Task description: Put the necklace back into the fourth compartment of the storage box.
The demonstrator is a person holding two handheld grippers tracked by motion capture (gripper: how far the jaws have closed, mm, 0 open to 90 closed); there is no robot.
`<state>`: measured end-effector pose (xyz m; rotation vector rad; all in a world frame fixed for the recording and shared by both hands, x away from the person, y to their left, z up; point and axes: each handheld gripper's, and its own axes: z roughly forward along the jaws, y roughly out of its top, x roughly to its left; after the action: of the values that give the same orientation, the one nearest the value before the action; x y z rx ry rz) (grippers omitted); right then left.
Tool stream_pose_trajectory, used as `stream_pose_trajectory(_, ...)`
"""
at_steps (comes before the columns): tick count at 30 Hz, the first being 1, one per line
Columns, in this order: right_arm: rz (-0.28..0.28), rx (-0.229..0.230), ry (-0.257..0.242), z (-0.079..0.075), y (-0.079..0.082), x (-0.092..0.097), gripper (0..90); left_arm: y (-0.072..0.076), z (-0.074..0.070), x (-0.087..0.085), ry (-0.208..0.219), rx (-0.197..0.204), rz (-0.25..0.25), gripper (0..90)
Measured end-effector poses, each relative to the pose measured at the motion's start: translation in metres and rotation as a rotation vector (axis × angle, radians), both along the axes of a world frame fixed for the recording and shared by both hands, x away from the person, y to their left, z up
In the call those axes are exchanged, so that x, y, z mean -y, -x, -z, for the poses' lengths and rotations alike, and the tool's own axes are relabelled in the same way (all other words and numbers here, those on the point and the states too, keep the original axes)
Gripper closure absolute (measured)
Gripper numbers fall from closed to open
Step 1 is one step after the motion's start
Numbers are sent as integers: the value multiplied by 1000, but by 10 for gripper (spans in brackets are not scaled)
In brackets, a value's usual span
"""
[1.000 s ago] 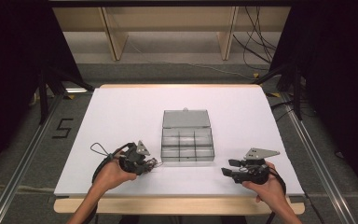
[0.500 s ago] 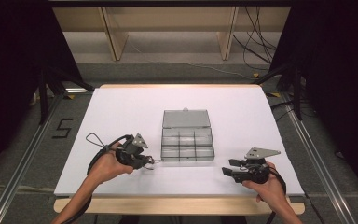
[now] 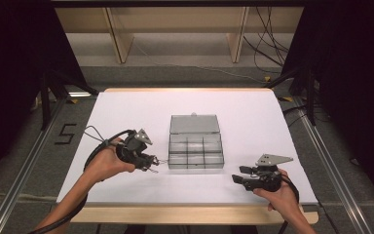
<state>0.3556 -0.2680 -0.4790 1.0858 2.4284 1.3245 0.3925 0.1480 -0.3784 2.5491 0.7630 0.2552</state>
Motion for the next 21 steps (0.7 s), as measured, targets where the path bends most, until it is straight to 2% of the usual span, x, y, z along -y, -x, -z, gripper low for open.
stream_pose_trajectory(3, 1, 0, -1, 0, 0, 0, 484, -4, -8, 3, -19, -3, 9, 799)
stream_pose_trajectory(4, 11, -26, -16, 0, 1, -1, 484, -5, -11, 4, -26, -2, 15, 799)
stream_pose_trajectory(7, 3, -6, -1, 0, 0, 1, 484, -11, -18, 11, -22, 9, 16, 799)
stream_pose_trajectory(11, 15, -31, -19, 0, 1, 0, 484, -19, -26, 24, -30, 6, 34, 798)
stream_pose_trajectory(12, 7, -5, -9, 0, 0, 1, 484, -21, -27, 28, -30, 7, 39, 799)
stream_pose_trajectory(14, 14, -42, -26, 0, 2, 0, 484, -23, -28, 35, -36, 11, 45, 798)
stream_pose_trajectory(16, 11, -44, -31, 0, 1, 0, 484, -25, -28, 43, -41, 5, 58, 799)
stream_pose_trajectory(17, 6, -19, -20, 0, 0, 2, 484, -26, -27, 47, -42, 4, 59, 799)
stream_pose_trajectory(21, 7, -22, -23, -1, 0, 3, 484, -32, -26, 62, -46, 3, 71, 798)
